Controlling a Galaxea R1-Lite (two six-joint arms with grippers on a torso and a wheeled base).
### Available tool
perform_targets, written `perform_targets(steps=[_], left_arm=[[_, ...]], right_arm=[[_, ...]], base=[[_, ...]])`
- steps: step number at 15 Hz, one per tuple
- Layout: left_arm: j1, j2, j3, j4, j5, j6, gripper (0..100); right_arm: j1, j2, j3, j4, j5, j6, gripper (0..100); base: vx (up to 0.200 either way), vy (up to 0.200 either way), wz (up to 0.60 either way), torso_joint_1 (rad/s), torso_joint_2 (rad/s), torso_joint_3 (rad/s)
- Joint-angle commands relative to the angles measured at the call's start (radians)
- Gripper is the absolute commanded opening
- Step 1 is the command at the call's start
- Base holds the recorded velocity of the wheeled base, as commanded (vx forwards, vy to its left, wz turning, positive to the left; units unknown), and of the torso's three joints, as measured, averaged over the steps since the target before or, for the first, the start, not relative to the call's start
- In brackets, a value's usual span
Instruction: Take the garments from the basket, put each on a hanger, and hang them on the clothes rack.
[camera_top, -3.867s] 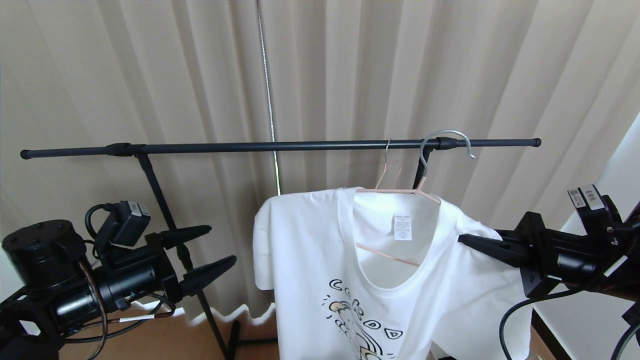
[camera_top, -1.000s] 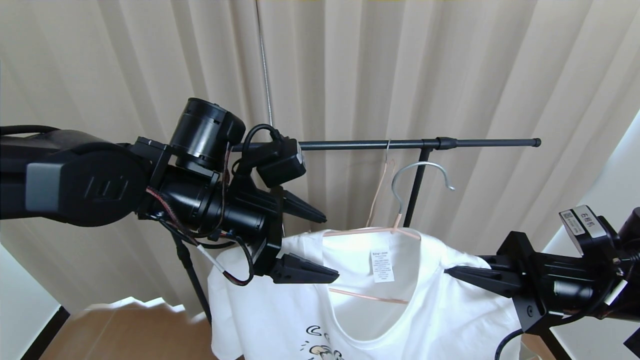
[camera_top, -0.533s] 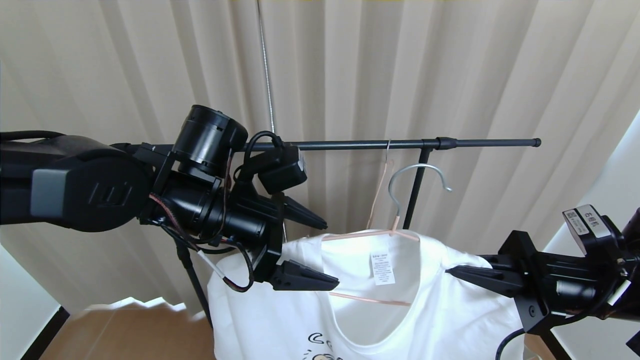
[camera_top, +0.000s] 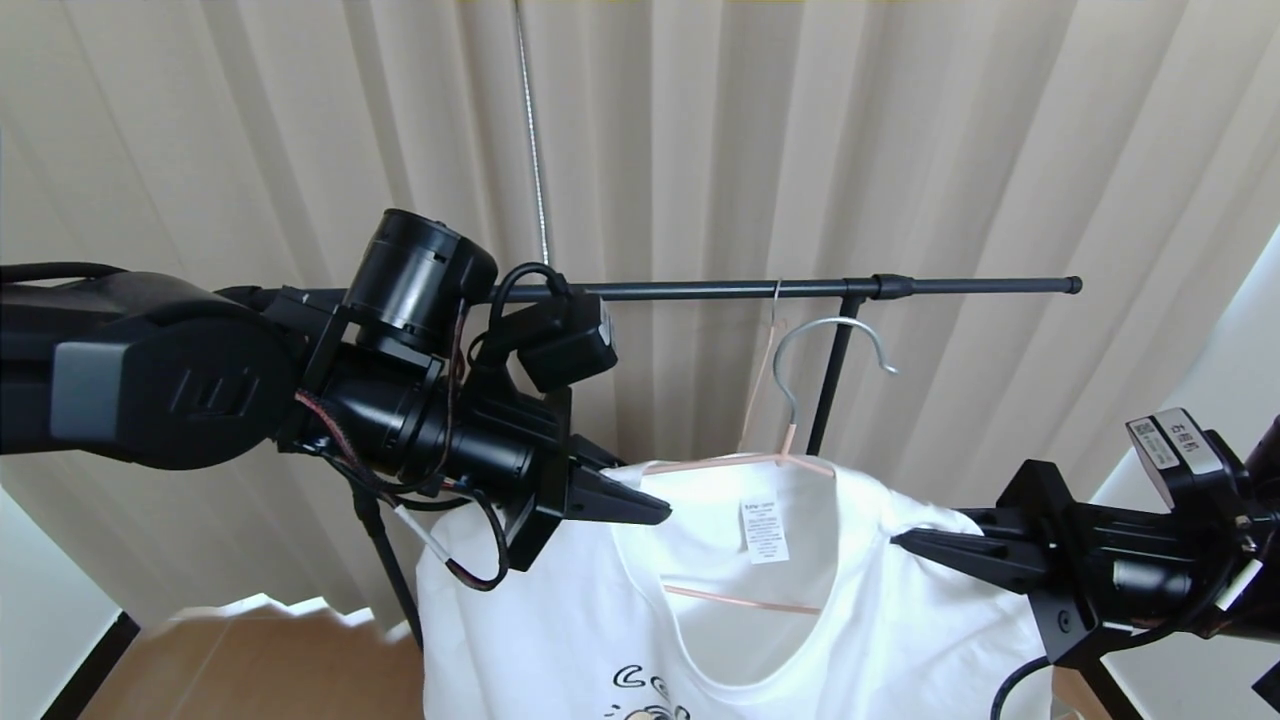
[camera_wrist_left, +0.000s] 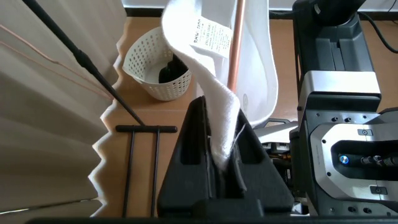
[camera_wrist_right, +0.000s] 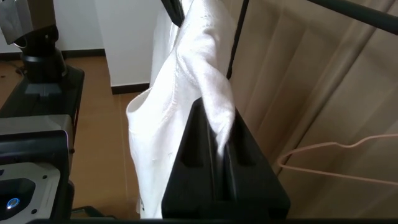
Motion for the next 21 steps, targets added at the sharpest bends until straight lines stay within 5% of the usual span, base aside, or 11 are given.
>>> perform_targets(steps=[1, 4, 5, 12, 21], left_arm=[[0.001, -0.009, 0.001, 0.001, 0.001, -0.001, 0], [0.004, -0.012, 0.005, -0.001, 0.001, -0.002, 0], [0.005, -0.017, 0.01, -0.002, 0.001, -0.002, 0], [0.039, -0.064, 0.059, -0.062, 0.001, -0.005, 0], [0.114, -0.233, 0.47, -0.634, 0.009, -0.159, 0]], right_arm=[[0.0, 0.001, 0.0, -0.002, -0.001, -0.005, 0], [0.0, 0.001, -0.003, 0.0, -0.001, 0.0, 0], [0.0, 0.001, -0.003, 0.0, -0.001, 0.0, 100], [-0.026, -0.006, -0.009, -0.002, -0.002, -0.005, 100], [-0.121, 0.005, -0.035, -0.002, -0.009, -0.054, 100]], base=[[0.0, 0.0, 0.0, 0.0, 0.0, 0.0], [0.0, 0.0, 0.0, 0.0, 0.0, 0.0], [0.0, 0.0, 0.0, 0.0, 0.0, 0.0], [0.0, 0.0, 0.0, 0.0, 0.0, 0.0], [0.0, 0.0, 0.0, 0.0, 0.0, 0.0]])
